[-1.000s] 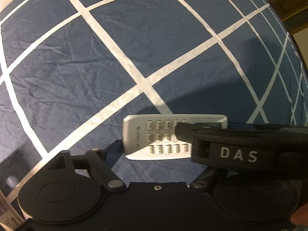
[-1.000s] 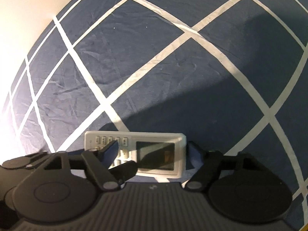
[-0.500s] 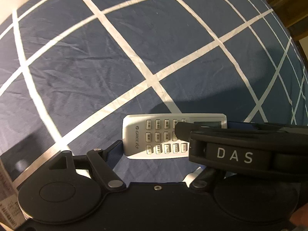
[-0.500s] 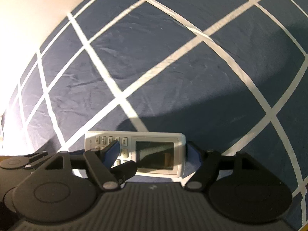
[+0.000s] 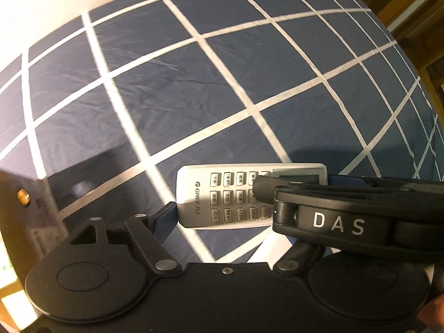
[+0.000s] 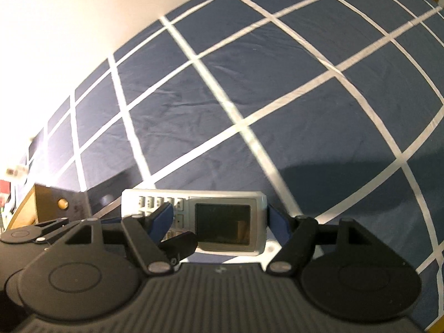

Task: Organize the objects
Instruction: 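Carry the air-conditioner remote in the right gripper over the cardboard box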

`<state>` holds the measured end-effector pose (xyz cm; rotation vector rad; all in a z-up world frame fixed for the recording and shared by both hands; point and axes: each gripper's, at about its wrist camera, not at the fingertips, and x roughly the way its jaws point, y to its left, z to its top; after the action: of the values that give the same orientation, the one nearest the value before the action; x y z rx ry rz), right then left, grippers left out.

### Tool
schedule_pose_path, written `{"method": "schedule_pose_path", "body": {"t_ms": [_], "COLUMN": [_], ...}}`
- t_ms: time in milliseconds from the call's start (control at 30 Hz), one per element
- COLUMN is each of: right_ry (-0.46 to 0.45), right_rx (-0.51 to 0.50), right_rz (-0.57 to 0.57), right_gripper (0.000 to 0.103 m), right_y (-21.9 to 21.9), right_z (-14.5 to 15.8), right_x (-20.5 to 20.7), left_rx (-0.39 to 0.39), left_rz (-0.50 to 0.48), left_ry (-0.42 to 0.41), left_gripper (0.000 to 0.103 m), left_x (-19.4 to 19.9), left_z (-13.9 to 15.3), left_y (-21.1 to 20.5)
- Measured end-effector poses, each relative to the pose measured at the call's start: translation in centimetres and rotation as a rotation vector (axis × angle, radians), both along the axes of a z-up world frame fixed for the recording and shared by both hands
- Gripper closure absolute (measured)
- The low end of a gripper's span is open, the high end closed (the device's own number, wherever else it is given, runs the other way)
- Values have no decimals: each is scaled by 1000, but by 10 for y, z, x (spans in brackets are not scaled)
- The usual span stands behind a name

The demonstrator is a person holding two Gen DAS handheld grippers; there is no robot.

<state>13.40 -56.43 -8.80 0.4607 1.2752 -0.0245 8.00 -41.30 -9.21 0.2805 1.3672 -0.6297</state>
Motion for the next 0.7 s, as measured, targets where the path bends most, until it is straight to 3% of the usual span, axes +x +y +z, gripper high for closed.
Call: {"method": "schedule_pose_path", "body": {"t_ms": [700], "right_ry": [-95], "right_rx": [-23], "right_rz": [206], "right_gripper": [33], "right_y": [136], "right_z": [52], "right_x": [-36], "left_rx": [-42], "left_rz": [203], "left_ry": [-83], "left_gripper": [27], "left_x": [-27], "left_z": [49], "left_y": [151]}}
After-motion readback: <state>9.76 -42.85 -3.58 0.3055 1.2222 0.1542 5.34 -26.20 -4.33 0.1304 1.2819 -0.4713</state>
